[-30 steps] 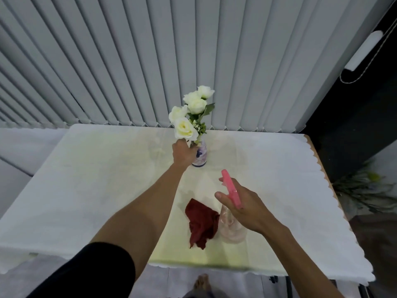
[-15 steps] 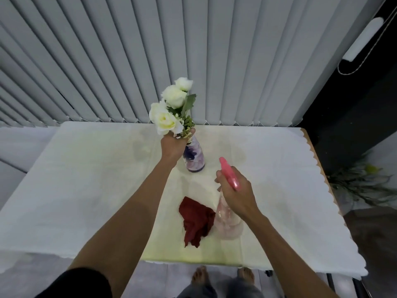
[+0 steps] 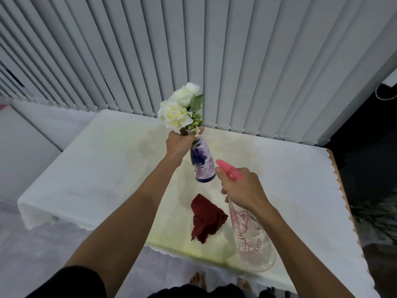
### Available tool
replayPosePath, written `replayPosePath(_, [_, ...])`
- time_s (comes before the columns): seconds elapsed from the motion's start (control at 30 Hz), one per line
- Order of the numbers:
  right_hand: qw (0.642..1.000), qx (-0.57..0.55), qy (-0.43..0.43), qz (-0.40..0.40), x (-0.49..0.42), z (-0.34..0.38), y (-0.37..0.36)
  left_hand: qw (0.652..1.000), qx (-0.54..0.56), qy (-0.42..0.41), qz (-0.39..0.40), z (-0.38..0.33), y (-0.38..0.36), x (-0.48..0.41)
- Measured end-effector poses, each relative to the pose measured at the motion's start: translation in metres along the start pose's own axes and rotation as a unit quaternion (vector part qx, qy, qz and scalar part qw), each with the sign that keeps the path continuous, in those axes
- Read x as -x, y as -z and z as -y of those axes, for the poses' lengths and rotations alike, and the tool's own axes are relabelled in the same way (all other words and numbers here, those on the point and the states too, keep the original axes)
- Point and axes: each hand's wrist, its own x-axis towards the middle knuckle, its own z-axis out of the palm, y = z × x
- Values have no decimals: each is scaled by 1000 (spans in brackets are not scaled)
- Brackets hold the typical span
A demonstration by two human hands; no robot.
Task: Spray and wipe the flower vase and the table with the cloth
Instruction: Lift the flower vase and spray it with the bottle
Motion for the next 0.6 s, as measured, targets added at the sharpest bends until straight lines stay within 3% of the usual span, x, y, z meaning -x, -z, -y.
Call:
replayPosePath(0.2, [998, -53, 14, -9, 8, 0, -3, 1000, -5, -12, 1, 0, 4, 2])
replayPosePath(0.43, [994, -85, -36, 57, 28, -23, -9, 999, 4, -22, 43, 1, 7, -3])
replayPosePath(0.6, [997, -68, -40, 14, 27, -27, -5, 996, 4, -26, 87, -9, 2, -1])
